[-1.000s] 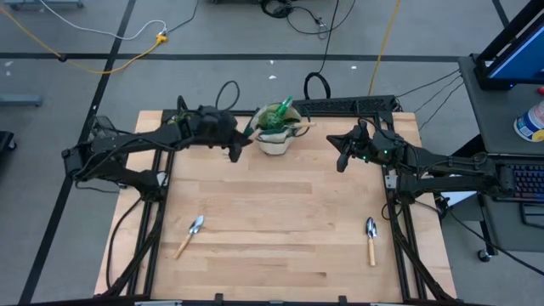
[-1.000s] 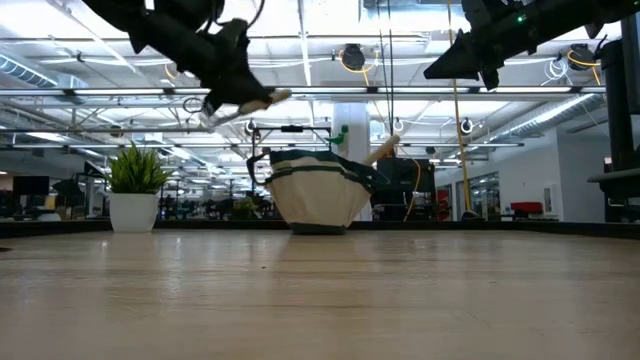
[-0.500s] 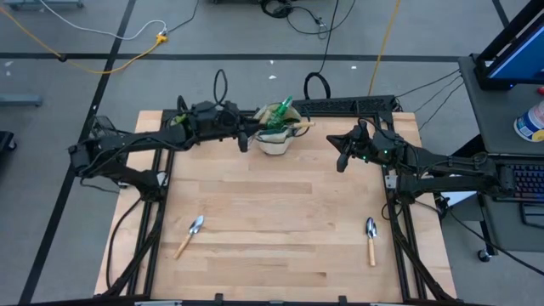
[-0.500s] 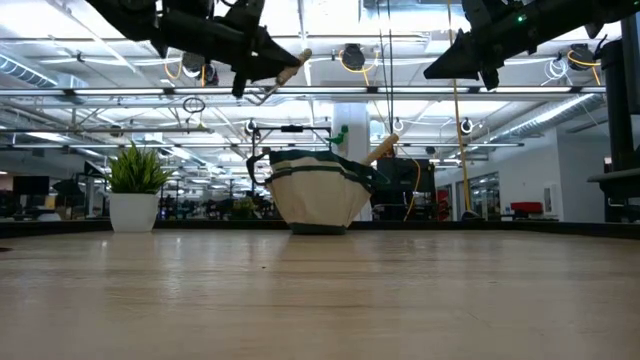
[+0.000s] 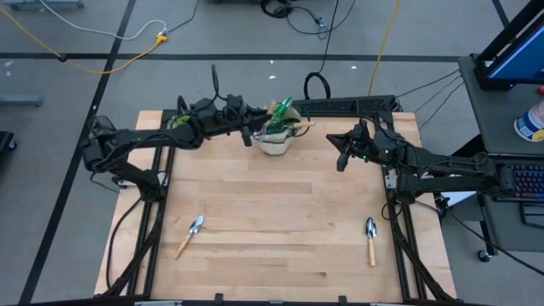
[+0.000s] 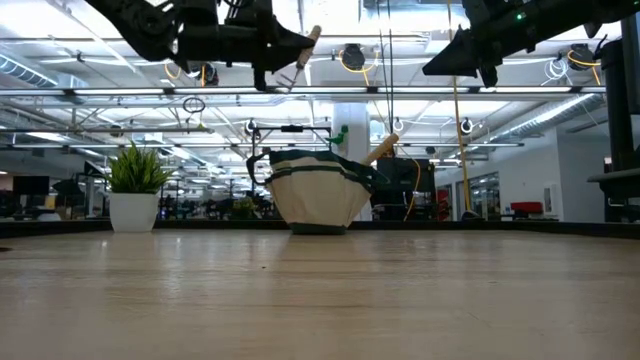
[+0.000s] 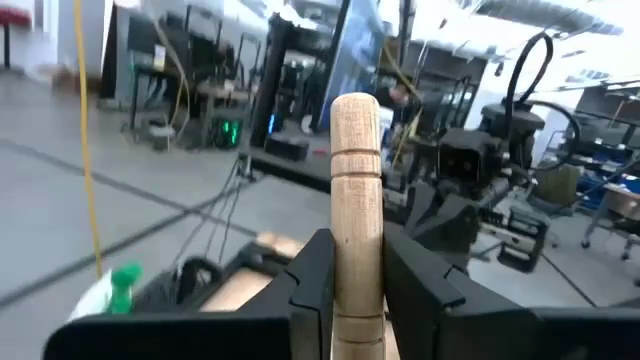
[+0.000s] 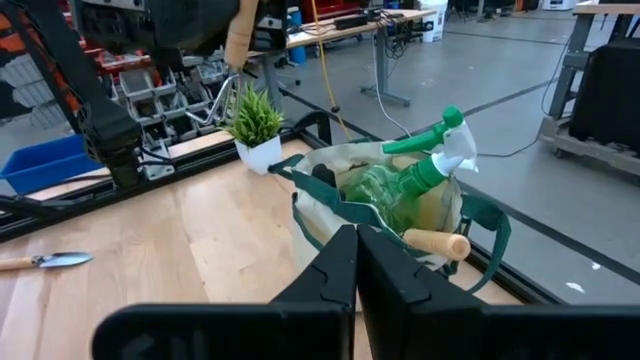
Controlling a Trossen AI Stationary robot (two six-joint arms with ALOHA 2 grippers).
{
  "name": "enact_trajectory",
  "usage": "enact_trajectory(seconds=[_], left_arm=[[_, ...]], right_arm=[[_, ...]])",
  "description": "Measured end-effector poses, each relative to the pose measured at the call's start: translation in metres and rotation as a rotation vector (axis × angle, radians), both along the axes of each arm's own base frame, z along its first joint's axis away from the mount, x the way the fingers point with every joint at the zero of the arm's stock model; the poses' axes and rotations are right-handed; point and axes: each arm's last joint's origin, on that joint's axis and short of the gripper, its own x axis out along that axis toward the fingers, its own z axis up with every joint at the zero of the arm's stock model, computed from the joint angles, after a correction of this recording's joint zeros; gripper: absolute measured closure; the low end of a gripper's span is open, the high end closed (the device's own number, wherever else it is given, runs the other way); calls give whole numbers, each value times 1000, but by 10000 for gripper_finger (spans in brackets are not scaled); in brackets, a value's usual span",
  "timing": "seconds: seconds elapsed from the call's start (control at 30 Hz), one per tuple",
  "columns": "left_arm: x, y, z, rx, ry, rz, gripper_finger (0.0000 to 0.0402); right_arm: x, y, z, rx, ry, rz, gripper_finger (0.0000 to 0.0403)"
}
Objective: Pick & Place Garden tools in Gardening bag
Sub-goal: Put the brown hand rake into the green gardening bag
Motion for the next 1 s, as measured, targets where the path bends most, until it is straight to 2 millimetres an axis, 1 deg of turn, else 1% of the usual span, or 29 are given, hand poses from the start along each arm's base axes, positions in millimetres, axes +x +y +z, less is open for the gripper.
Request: enact_trajectory(seconds=[0.2, 0.3, 0.43, 0.57, 0.67, 0.73, 0.87, 0.93, 1.0], left_arm=[[13, 7, -15, 112, -7, 62, 337], [21, 11, -22, 160, -41, 78, 337], [42, 19, -26, 163, -37, 65, 337], [63, 28, -24, 195, -48, 49, 337], [73, 37, -27, 190, -43, 65, 337], [76, 43, -32, 170, -33, 107, 337], [77, 50, -41, 146, -8, 149, 337], [77, 50, -42, 182, 8, 150, 337], [79, 46, -41, 254, 23, 148, 337]], right_arm=[[0, 0, 0, -8, 4, 2, 402], [0, 0, 0, -16, 8, 4, 402], [0, 0, 0, -16, 9, 3, 402], [0, 0, 0, -16, 9, 3, 402], [0, 0, 0, -16, 9, 3, 402], [0, 0, 0, -16, 9, 4, 402], [0, 0, 0, -24, 14, 4, 401], [0, 0, 0, -38, 21, 5, 402], [0, 0, 0, -46, 25, 3, 402]])
